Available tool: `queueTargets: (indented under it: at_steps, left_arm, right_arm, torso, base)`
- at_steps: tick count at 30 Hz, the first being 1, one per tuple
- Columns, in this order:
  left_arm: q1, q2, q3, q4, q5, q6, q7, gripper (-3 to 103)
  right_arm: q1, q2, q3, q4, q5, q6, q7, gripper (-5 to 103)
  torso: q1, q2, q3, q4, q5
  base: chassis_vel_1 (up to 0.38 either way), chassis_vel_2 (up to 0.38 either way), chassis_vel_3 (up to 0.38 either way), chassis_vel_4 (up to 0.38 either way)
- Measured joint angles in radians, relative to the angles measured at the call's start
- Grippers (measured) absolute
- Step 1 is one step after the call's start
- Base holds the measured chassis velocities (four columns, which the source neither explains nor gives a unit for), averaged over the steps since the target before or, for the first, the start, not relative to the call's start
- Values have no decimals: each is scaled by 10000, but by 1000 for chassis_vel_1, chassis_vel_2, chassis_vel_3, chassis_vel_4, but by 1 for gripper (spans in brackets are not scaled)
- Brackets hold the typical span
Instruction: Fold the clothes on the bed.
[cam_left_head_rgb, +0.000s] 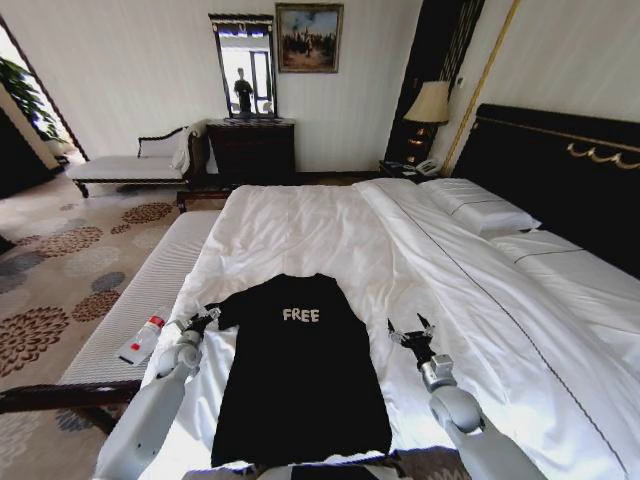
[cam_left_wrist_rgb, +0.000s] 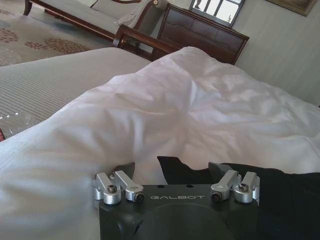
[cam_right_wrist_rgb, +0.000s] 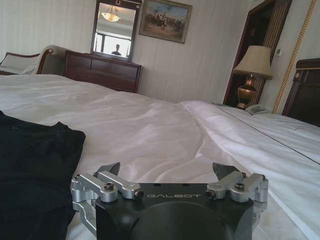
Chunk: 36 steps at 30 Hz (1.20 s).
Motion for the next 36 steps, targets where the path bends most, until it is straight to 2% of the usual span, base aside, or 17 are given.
queueTargets:
  at_steps: [3,4,6,7,8,9,11,14,17,18,21,25,29,34,36]
  left_arm:
    - [-23,-22,47,23,97,-60,84,72]
    - [-23,-22,47,23,97,-60,84,72]
    - [-72,-49,73,93,141,-84,101,60]
    - [-72,-49,73,93,141,-84,101,60]
    - [-108,-58,100,142,148,-89,109,55]
    - [-119,-59,115,162,150,-99,118,55]
    - [-142,-85,187,240,201,-173,183,44]
    - [-141,-116,203,251,241,-202,198,39]
    - [-99,-145,204,216,287,-250,200,23]
    - [-99,-145,204,216,287,-250,200,23]
    - [-76,-117,181,169,320,-318,197,7]
    - [-55,-72,144,137,332,-396,191,1]
    - [11,-4,113,19,360,-462,198,1]
    - [81,56,221,-470,1068,-856,238,1]
    - [87,37,637,-1142,1738,-1101,269,1]
  right_arm:
    - [2,-12,0,36,37,-40,17,100]
    - [2,-12,0,36,37,-40,17,100]
    - [9,-14,0,58,54,-64,30,100]
    - [9,-14,0,58,54,-64,30,100]
    - [5,-15,-1,69,56,-70,34,100]
    - [-2,-15,0,75,57,-71,35,100]
    - [-52,-15,19,92,57,-72,36,100]
    - [-81,-15,52,105,57,-72,37,100]
    - [-108,1,81,115,56,-72,37,100]
    - [-108,1,81,115,56,-72,37,100]
    - [-114,37,80,128,54,-71,37,100]
    - [-118,92,45,128,34,-66,37,100]
    - [-119,154,-8,128,3,-65,37,100]
    - [-120,215,-27,121,-21,-59,37,100]
    - [-222,212,9,125,-41,-47,34,100]
  torso:
    - [0,0,0,1,-1]
    - [0,0,0,1,-1]
    - [0,0,0,1,-1]
    - [0,0,0,1,-1]
    - [-1,0,0,1,0]
    - [0,0,0,1,0]
    - [1,-1,0,0,-1]
    - [0,0,0,-1,-1]
    - [0,0,0,-1,-1]
    - [0,0,0,-1,-1]
    - [0,0,0,-1,-1]
    - [0,0,0,-1,-1]
    - [-1,0,0,-1,-1]
    - [0,0,0,4,1]
    - [0,0,0,-2,2]
  base:
    - [0,0,0,0]
    - [0,0,0,0]
    - [0,0,0,0]
    - [0,0,0,0]
    - [0,0,0,0]
    - [0,0,0,0]
    - [0,0,0,0]
    - [0,0,0,0]
    - [0,0,0,0]
    - [0,0,0,0]
    - [0,0,0,0]
    - [0,0,0,0]
    - [0,0,0,0]
    - [0,0,0,0]
    - [0,0,0,0]
